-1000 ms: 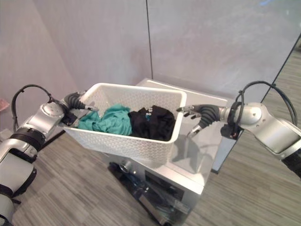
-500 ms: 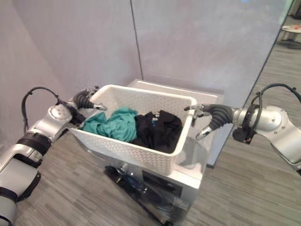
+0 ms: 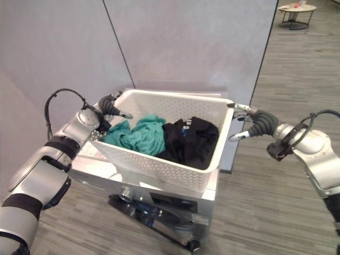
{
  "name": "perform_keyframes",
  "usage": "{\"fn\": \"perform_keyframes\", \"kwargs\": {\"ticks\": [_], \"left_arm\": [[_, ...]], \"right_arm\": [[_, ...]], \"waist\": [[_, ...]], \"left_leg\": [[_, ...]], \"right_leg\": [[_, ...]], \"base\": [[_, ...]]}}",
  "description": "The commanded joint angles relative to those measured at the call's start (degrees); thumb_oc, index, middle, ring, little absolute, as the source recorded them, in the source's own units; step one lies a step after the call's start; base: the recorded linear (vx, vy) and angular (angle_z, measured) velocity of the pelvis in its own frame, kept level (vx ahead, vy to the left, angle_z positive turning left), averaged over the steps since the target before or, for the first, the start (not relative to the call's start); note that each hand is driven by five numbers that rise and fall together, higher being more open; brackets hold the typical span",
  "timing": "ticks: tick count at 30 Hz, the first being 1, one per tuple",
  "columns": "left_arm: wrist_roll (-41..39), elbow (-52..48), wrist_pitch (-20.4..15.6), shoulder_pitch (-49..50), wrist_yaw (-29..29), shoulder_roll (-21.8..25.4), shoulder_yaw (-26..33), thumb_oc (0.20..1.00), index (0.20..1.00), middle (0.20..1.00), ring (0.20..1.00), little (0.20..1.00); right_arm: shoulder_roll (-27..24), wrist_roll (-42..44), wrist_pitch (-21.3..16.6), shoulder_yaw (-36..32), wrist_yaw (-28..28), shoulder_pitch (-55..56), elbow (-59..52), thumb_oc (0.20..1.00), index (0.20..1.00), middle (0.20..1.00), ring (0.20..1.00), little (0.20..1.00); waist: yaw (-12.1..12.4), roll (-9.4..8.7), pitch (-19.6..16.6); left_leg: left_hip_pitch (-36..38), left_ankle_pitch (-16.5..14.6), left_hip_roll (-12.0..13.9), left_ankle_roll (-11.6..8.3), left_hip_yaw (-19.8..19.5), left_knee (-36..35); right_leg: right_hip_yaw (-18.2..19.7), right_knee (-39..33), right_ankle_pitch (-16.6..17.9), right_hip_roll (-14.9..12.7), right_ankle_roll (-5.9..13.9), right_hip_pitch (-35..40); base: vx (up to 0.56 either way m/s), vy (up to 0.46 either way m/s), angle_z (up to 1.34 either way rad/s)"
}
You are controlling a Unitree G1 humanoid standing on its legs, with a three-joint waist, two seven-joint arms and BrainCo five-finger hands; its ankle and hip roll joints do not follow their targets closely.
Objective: Grab the laundry basket,head to the washer,open it,put in the laundry and shut it.
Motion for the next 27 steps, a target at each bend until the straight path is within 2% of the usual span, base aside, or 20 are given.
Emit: {"fn": "perform_keyframes", "kwargs": {"ticks": [1, 3, 4, 5, 9, 11, 14, 15, 17, 19, 21, 23, 24, 27], "left_arm": [[-3.35, 1.99, -0.47, 0.68, 2.59, -0.09, 2.95, 1.000, 1.000, 1.000, 1.000, 1.000], [-3.35, 2.00, -0.47, 0.67, 2.59, -0.10, 2.95, 1.000, 1.000, 1.000, 1.000, 1.000], [-4.95, 1.66, -0.78, 0.43, 3.04, 0.53, 4.07, 1.000, 1.000, 1.000, 1.000, 1.000], [-9.95, 1.18, -1.43, 0.36, 3.76, 1.80, 6.87, 1.000, 1.000, 1.000, 1.000, 1.000], [-12.83, 0.24, -2.03, -0.52, 4.00, 4.50, 7.35, 1.000, 1.000, 1.000, 1.000, 1.000], [-14.67, 0.03, -2.70, -1.01, 3.72, 7.99, 7.83, 1.000, 1.000, 1.000, 1.000, 1.000], [-16.11, 0.44, -2.99, -1.11, 3.76, 9.92, 8.53, 1.000, 1.000, 1.000, 1.000, 1.000], [-18.38, 0.31, -3.51, -1.07, 3.73, 12.60, 9.38, 1.000, 1.000, 1.000, 1.000, 1.000], [-18.89, -0.42, -3.74, -0.87, 3.83, 13.97, 9.88, 1.000, 1.000, 1.000, 1.000, 1.000], [-21.05, -2.63, -4.46, 1.32, 3.63, 17.48, 11.85, 1.000, 1.000, 1.000, 1.000, 1.000], [-21.67, -3.43, -4.64, 2.44, 3.44, 18.42, 12.69, 1.000, 1.000, 1.000, 1.000, 1.000], [-21.76, -7.21, -4.90, 7.77, 3.09, 22.25, 15.91, 1.000, 1.000, 1.000, 1.000, 1.000], [-21.72, -7.40, -4.86, 8.01, 3.12, 22.23, 16.09, 1.000, 1.000, 1.000, 1.000, 1.000], [-21.78, -11.65, -5.14, 17.03, 2.22, 26.32, 21.58, 1.000, 1.000, 1.000, 1.000, 1.000]], "right_arm": [[2.44, -0.26, -0.59, -3.21, -3.62, 2.94, 2.57, 1.000, 1.000, 1.000, 1.000, 1.000], [2.44, -0.26, -0.59, -3.23, -3.62, 2.95, 2.56, 1.000, 1.000, 1.000, 1.000, 1.000], [4.24, -0.17, -1.39, -3.86, -5.04, 3.01, 1.95, 1.000, 1.000, 1.000, 1.000, 1.000], [7.40, 3.03, -3.00, -6.22, -7.39, 5.21, 0.86, 1.000, 1.000, 1.000, 1.000, 1.000], [8.46, 4.96, -3.88, -7.60, -9.46, 6.57, 1.36, 1.000, 1.000, 1.000, 1.000, 1.000], [8.81, 4.44, -4.51, -8.45, -10.54, 6.89, 2.42, 1.000, 1.000, 1.000, 1.000, 1.000], [8.96, 3.38, -5.25, -8.66, -12.22, 6.20, 3.63, 1.000, 1.000, 1.000, 1.000, 1.000], [9.35, 3.92, -6.15, -9.65, -13.81, 5.89, 5.01, 1.000, 1.000, 1.000, 1.000, 1.000], [9.31, 3.36, -6.51, -10.40, -14.31, 6.09, 5.06, 1.000, 1.000, 1.000, 1.000, 1.000], [9.31, 3.25, -8.03, -13.32, -15.85, 7.62, 5.73, 1.000, 1.000, 1.000, 1.000, 1.000], [9.51, 3.04, -8.32, -14.49, -16.14, 8.59, 5.90, 1.000, 1.000, 1.000, 1.000, 1.000], [8.97, -0.07, -9.50, -19.94, -17.27, 12.90, 6.40, 1.000, 1.000, 1.000, 1.000, 1.000], [8.96, -0.10, -9.48, -20.02, -17.25, 13.05, 6.27, 1.000, 1.000, 1.000, 1.000, 1.000], [10.93, 1.06, -11.00, -26.52, -17.53, 19.19, 6.50, 1.000, 1.000, 1.000, 1.000, 1.000]], "waist": [[1.80, -2.75, -0.36], [1.80, -2.75, -0.36], [2.04, -2.74, -0.55], [2.47, -3.12, -1.03], [2.93, -3.52, -1.79], [3.28, -3.67, -2.30], [3.63, -3.66, -2.66], [3.96, -3.74, -3.11], [4.13, -3.75, -3.29], [4.53, -3.89, -3.55], [4.65, -4.00, -3.66], [5.02, -4.13, -3.76], [5.06, -4.15, -3.82], [5.45, -4.48, -3.60]], "left_leg": [[2.38, 0.04, 2.76, -2.69, -2.95, -0.38], [2.38, 0.04, 2.76, -2.69, -2.95, -0.38], [2.45, 0.08, 2.87, -2.77, -3.00, -0.38], [2.44, 0.22, 2.98, -2.92, -3.73, -0.38], [2.70, 0.30, 3.06, -3.04, -4.61, -0.38], [3.04, 0.33, 3.10, -3.15, -5.00, -0.38], [3.27, 0.23, 3.10, -3.21, -5.09, -0.38], [3.46, 0.21, 3.12, -3.25, -5.41, -0.38], [3.51, 0.25, 3.11, -3.26, -5.55, -0.38], [3.59, 0.30, 3.14, -3.33, -5.79, -0.38], [3.44, 0.59, 3.13, -3.34, -5.76, -0.38], [3.72, 0.15, 3.16, -3.38, -6.29, -0.38], [3.56, 0.46, 3.14, -3.36, -6.22, -0.38], [4.05, -0.20, 3.07, -3.02, -7.18, -0.31]], "right_leg": [[1.24, -7.98, 6.22, -6.35, 8.22, 3.41], [1.24, -7.98, 6.22, -6.35, 8.22, 3.41], [1.16, -7.98, 6.08, -6.26, 8.22, 3.61], [0.61, -7.98, 5.77, -6.16, 8.04, 4.21], [-0.04, -7.98, 5.42, -6.12, 7.79, 5.03], [-0.50, -7.98, 5.22, -6.12, 7.75, 5.68], [-0.64, -7.98, 5.12, -6.10, 7.76, 5.94], [-0.90, -7.98, 5.00, -6.12, 7.75, 6.29], [-1.00, -7.98, 4.94, -6.10, 7.75, 6.38], [-1.20, -7.98, 4.88, -6.17, 7.75, 6.68], [-1.17, -7.98, 5.05, -6.19, 7.60, 6.59], [-1.48, -7.98, 4.48, -6.07, 7.61, 6.93], [-1.45, -7.98, 4.72, -6.09, 7.50, 6.74], [-1.35, -7.98, 3.76, -5.76, 7.24, 7.10]], "base": [[0.00, 0.000, 0.00], [0.00, 0.000, 0.00], [0.01, -0.056, 0.00], [0.01, -0.057, -0.01], [0.00, -0.028, 0.07], [-0.01, -0.013, 0.14], [-0.01, -0.001, 0.08], [-0.01, 0.001, 0.06], [0.00, 0.000, 0.00], [-0.01, 0.004, 0.05], [-0.01, -0.001, 0.02], [0.00, -0.003, 0.11], [0.02, -0.001, 0.20], [0.01, -0.006, 0.08]]}}
